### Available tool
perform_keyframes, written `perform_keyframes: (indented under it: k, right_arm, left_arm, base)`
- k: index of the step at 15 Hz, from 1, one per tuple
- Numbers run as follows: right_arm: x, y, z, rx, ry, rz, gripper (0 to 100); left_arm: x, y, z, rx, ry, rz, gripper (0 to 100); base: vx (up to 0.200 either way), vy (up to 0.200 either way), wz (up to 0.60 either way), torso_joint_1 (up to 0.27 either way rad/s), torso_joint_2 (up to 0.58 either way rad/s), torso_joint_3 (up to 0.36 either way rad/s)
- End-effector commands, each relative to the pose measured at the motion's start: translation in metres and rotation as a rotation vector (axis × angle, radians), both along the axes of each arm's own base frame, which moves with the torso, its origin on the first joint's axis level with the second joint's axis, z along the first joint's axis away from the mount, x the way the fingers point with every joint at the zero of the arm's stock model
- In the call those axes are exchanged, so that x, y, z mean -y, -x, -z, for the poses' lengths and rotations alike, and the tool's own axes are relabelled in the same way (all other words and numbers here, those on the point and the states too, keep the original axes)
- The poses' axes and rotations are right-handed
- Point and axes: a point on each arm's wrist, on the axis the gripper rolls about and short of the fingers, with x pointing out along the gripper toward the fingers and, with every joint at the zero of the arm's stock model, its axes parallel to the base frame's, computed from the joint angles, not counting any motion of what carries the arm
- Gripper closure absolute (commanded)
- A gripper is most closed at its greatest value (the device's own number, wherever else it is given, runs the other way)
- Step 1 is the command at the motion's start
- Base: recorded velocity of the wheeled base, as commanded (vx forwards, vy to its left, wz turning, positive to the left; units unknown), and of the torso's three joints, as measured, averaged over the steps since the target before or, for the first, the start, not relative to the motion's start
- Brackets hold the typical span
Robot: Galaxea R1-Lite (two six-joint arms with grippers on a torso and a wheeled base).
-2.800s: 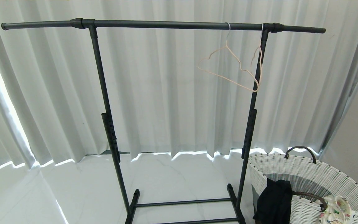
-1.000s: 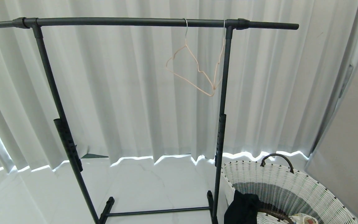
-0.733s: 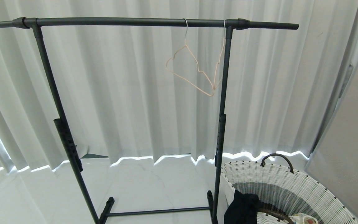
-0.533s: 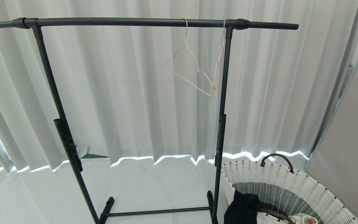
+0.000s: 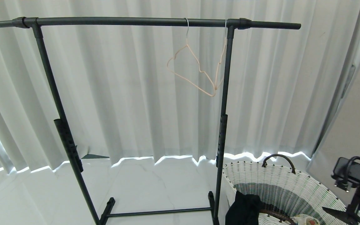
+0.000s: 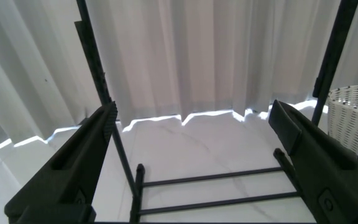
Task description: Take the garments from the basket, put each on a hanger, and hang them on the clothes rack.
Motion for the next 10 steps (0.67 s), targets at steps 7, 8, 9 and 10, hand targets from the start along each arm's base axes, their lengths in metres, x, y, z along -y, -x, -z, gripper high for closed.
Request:
perform_keyframes:
  k: [7,8,9,10]
  right_arm:
    - [0.031,-0.074,0.094,-0.337,0.164,-0.072,0]
    - [0.031,-0.072,0.096,-0.342,0.17,-0.087,0]
    - [0.031,-0.072,0.096,-0.344,0.171,-0.091,0]
    - [0.031,-0.073,0.098,-0.351,0.171,-0.092,0]
  left_arm:
    - [0.0,0.0,0.0,0.002,0.0,0.0,0]
    - [0.0,0.0,0.0,0.0,0.0,0.0,0]
    - [0.0,0.0,0.0,0.0,0.0,0.0,0]
    - [0.0,0.0,0.0,0.0,0.0,0.0,0]
  base:
    - [0.0,0.0,0.0,0.0,0.0,0.0]
    - [0.0,0.0,0.0,0.0,0.0,0.0]
    - [0.0,0.0,0.0,0.0,0.0,0.0]
    - [0.0,0.0,0.0,0.0,0.0,0.0]
